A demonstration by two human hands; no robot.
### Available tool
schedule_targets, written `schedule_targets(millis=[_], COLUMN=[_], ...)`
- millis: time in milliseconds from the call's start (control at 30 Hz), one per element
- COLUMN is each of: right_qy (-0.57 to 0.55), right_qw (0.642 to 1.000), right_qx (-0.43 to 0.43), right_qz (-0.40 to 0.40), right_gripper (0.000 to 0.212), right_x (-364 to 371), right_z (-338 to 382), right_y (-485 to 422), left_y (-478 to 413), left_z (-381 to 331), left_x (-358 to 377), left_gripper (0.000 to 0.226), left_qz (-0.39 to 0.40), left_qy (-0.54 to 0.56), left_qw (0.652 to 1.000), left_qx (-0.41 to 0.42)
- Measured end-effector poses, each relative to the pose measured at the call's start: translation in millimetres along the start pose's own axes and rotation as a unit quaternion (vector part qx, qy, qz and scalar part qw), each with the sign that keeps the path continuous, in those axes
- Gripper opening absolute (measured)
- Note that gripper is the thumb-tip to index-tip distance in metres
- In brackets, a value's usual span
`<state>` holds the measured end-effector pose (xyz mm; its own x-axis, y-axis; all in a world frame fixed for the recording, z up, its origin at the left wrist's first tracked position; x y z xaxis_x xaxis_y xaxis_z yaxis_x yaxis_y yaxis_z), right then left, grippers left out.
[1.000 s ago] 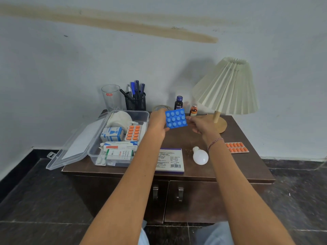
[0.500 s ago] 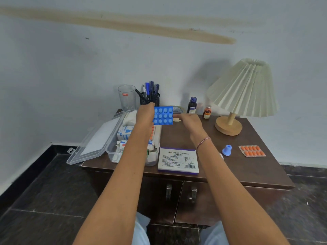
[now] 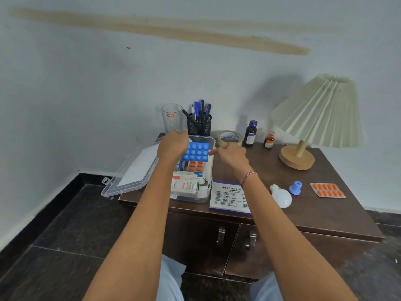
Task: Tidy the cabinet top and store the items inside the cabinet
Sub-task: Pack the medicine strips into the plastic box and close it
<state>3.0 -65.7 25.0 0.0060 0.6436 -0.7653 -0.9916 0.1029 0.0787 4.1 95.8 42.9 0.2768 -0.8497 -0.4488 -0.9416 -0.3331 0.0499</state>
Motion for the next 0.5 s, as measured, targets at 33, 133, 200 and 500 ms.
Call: schedule_targets(millis=[33, 133, 200, 500], right_qy=[0.028, 0.090, 0.100, 0.149], right_qw=[1.000, 0.995, 0.994, 0.987], right_qx=[-0.007, -0.030, -0.036, -0.054], right_qz=[-0.006, -0.024, -0.034, -0.024], right_gripper=[0.028, 0.031, 0.030, 0.033], right_x=[1, 2, 2, 1], right_z=[0, 0, 1, 10], right_y=[0, 1, 1, 7], left_y=[-1, -2, -3, -5], left_z=[1, 4, 5, 3], left_x=[0, 1, 2, 8], left_gripper=[0.049, 0.053, 0.055, 0.058], left_qz=[0.003, 0.011, 0.010, 0.005], left_qy=[-0.015, -0.044, -0.062, -0.131], left_qw=[1.000, 0.999, 0.998, 0.991], left_qx=[0.004, 0.015, 0.019, 0.038])
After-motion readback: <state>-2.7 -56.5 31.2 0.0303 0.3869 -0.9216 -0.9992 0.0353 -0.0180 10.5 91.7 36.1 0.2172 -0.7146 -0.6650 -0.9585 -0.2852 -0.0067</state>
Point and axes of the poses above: each hand's wrist, its own y-axis away from the middle knuckle, its own x-axis out of the palm, z = x × y, the point moved 3 cm from there along -y, towards the middle knuckle, and after that the axes turned 7 degrees about y, right-handed, at the moved point
